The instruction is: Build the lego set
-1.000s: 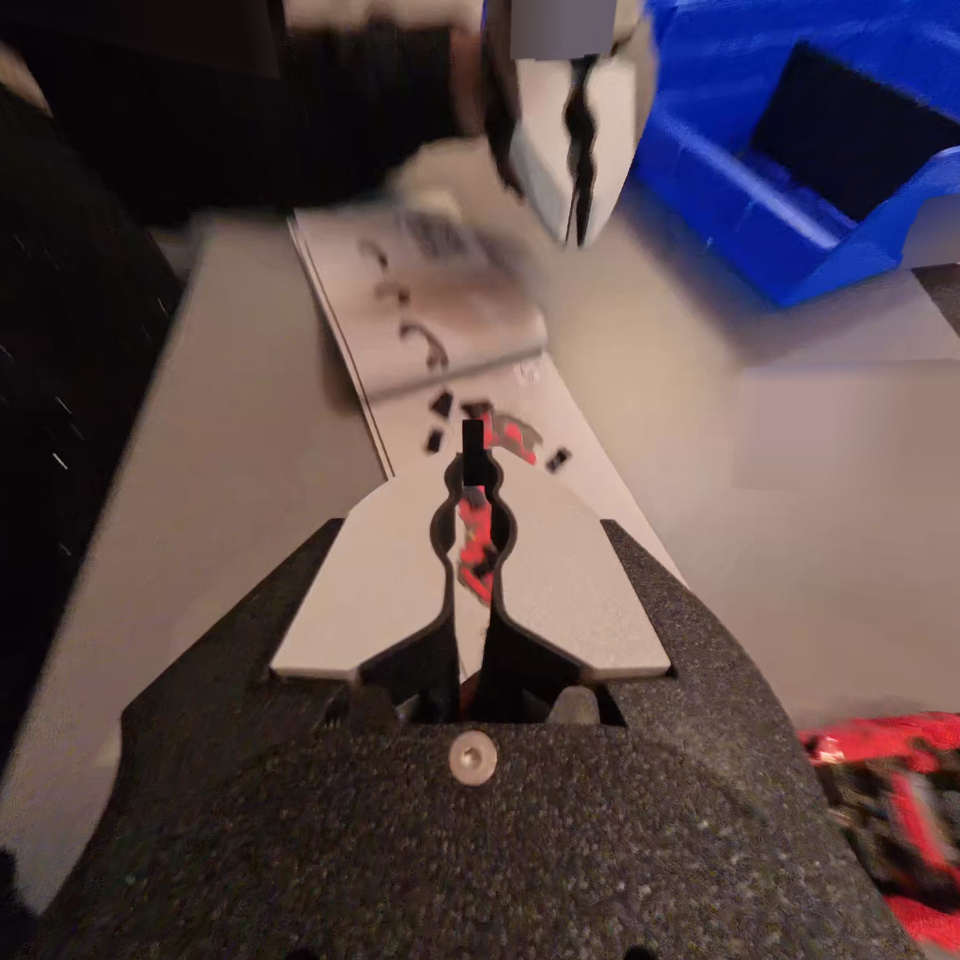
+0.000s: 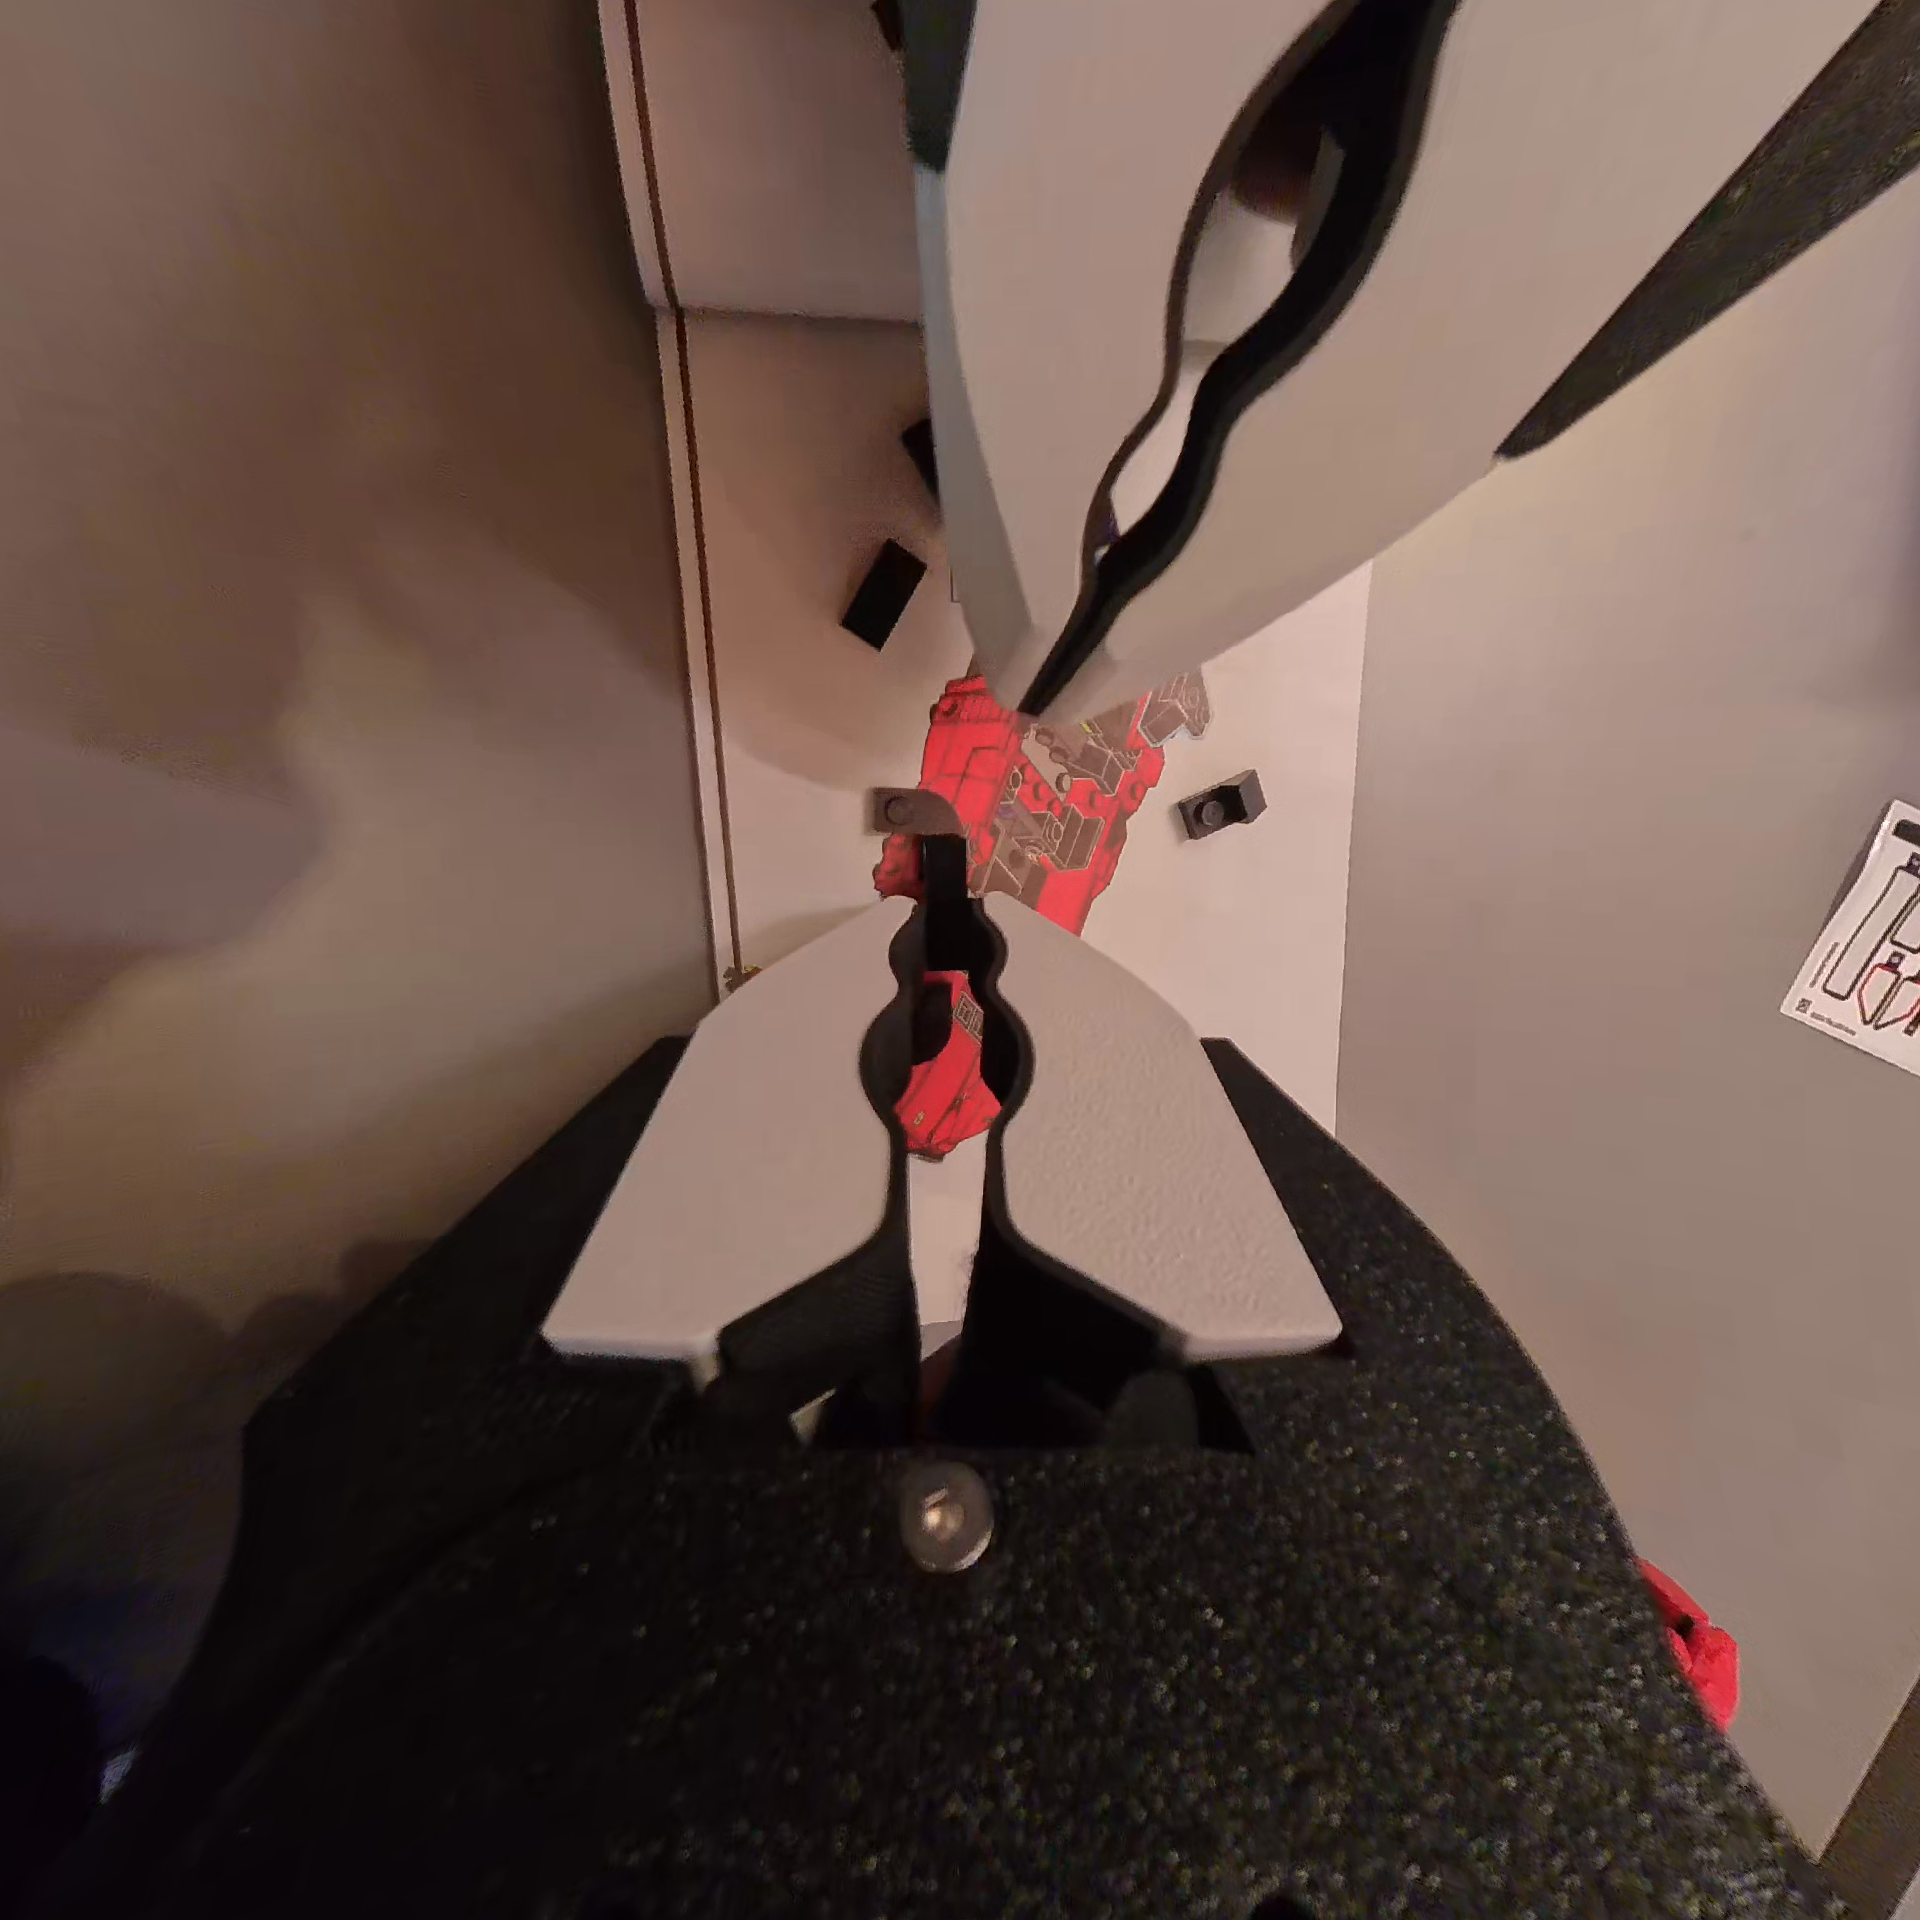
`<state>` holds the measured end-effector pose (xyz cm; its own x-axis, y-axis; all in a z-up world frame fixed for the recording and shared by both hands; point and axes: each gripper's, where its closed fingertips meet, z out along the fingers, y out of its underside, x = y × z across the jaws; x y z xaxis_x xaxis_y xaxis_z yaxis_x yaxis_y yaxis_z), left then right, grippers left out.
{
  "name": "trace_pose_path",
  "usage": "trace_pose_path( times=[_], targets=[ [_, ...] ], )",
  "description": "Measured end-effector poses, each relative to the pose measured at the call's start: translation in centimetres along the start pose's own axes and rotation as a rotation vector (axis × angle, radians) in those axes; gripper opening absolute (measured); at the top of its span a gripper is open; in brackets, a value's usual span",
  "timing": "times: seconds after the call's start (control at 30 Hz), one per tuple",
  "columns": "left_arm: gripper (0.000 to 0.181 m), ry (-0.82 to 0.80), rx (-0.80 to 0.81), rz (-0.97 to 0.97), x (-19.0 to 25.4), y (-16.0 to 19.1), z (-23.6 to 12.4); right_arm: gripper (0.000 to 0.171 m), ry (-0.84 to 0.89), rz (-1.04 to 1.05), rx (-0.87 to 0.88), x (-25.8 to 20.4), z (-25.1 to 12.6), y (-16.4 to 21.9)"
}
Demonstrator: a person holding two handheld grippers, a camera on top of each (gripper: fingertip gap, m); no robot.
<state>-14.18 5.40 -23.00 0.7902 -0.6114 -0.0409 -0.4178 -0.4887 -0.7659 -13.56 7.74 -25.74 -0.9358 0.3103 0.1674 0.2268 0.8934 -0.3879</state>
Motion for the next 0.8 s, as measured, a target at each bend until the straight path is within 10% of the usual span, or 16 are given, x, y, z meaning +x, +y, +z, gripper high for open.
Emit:
trace_pose_path(
  times=[0.8],
  targets=[
    [0.000, -0.003, -0.049, 0.106, 0.3, 0.3, 3.3, 0.007, -0.018, 0.054, 0.000, 0.1, 0.3, 0.3]
  ],
)
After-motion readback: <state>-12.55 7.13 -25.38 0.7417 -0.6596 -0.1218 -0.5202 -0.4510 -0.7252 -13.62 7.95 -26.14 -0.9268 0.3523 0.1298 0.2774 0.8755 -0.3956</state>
